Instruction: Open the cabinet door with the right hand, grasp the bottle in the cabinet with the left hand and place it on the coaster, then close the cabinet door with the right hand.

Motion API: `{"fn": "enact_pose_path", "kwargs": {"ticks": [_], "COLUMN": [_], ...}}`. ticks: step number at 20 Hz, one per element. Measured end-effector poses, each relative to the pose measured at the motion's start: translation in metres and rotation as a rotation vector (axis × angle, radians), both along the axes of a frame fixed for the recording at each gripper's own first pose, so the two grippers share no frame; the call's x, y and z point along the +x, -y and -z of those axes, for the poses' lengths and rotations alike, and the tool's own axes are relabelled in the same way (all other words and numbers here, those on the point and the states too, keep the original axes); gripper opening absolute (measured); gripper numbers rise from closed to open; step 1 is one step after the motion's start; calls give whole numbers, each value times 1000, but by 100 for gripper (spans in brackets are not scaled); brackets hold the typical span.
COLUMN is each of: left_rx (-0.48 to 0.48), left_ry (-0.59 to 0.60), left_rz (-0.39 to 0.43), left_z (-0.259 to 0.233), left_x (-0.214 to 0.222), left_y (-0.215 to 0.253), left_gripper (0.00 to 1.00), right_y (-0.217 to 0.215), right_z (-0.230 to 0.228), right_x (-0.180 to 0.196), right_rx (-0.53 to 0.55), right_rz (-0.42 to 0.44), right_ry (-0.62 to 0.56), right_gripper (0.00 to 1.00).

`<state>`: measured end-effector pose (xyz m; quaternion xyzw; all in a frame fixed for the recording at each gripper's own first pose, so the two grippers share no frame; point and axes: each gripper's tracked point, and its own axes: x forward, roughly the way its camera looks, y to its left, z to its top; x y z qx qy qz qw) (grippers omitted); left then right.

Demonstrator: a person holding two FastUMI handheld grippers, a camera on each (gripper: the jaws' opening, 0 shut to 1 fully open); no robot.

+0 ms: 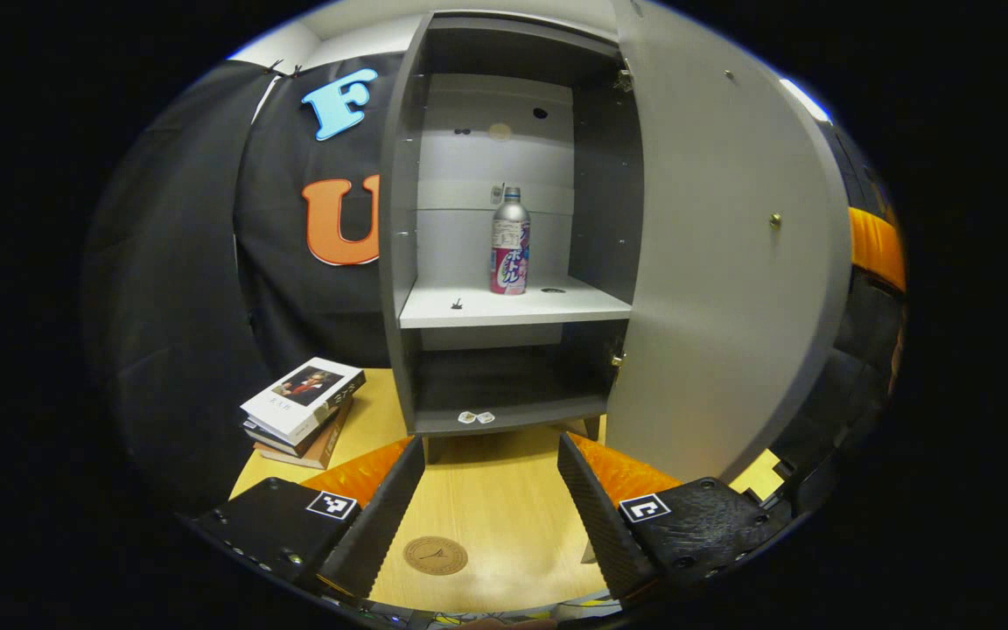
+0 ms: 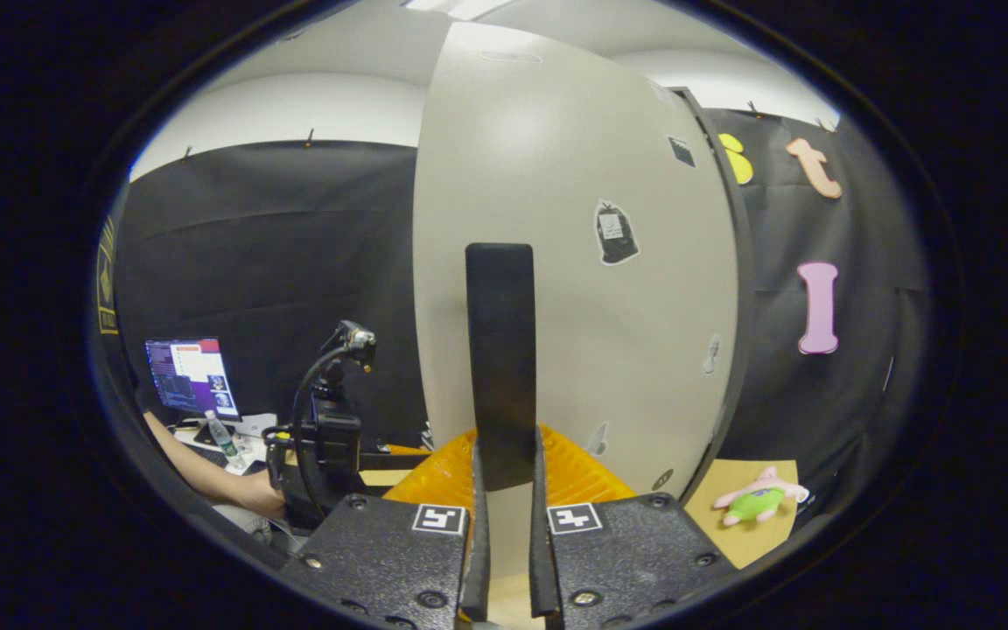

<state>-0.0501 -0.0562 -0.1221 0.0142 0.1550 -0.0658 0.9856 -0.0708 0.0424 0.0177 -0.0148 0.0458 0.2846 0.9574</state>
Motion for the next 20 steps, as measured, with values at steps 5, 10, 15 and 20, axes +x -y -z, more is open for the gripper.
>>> {"fn": "enact_pose_path", "kwargs": {"ticks": [5, 10, 15, 20], "left_rx": [11, 26, 49, 62], "left_ry": [7, 23, 72, 120], "left_rz": [51, 60, 68, 36], "left_z": [-2, -10, -28, -50], "left_x": [11, 27, 47, 80], "left_y": [22, 34, 43, 52], "left_gripper": [93, 93, 94, 95], "right_y": [25, 47, 69, 87], "right_z": [1, 2, 0, 2], "right_x": [-8, -8, -8, -15], "right_rx": [25, 51, 36, 64], "right_rz": [101, 228, 337, 438], "right_ry": [15, 19, 36, 30], "right_gripper": [24, 38, 77, 86]}}
